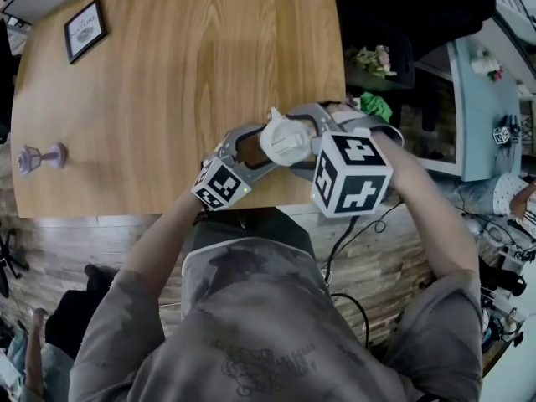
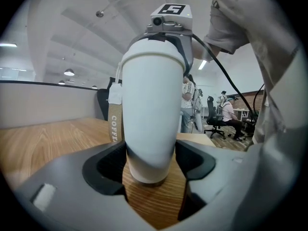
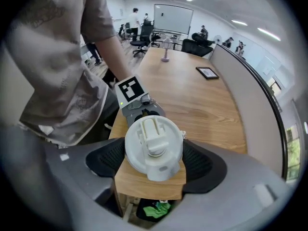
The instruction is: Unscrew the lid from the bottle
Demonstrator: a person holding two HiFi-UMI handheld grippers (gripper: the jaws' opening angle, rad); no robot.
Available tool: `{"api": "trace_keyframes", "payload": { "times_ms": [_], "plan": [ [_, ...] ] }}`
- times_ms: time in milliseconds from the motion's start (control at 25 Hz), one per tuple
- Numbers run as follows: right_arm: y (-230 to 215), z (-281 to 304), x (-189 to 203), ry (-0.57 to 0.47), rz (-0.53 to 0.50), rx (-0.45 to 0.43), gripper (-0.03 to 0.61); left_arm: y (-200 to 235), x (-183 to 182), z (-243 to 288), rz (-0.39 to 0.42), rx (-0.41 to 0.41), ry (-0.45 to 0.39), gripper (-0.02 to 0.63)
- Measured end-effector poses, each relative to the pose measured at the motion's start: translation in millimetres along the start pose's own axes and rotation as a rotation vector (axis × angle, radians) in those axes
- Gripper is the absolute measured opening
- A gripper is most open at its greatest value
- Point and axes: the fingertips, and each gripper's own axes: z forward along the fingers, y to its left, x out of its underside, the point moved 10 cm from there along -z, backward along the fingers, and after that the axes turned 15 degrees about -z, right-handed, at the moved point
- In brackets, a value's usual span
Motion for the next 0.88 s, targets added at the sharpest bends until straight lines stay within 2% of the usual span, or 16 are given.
{"api": "trace_keyframes", "payload": {
  "times_ms": [280, 560, 640, 720, 800, 880],
  "plan": [
    [2.5, 2.7, -9.2, 0.074, -0.395, -0.043, 0.376, 2.1, 4.1, -2.9, -0.011, 0.026, -0.001, 0.313],
    [3.4, 1.7, -11.5, 0.142, -0.699, -0.103, 0.376, 1.1, -1.8, -1.9, -0.017, 0.046, -0.003, 0.311],
    [2.5, 1.8, -10.9, 0.143, -0.713, -0.101, 0.376, 3.1, -2.4, -1.8, -0.013, 0.053, -0.002, 0.311],
    [3.5, 2.8, -10.5, 0.140, -0.665, -0.082, 0.376, 4.5, -2.4, -1.9, -0.006, 0.058, 0.000, 0.311],
    [5.2, 3.1, -10.5, 0.106, -0.552, -0.058, 0.376, 4.3, 1.6, -2.2, -0.012, 0.058, 0.007, 0.311],
    [5.9, 0.3, -10.2, 0.019, -0.383, -0.031, 0.376, 3.9, 8.4, -2.9, -0.024, 0.055, 0.017, 0.311]
  ]
}}
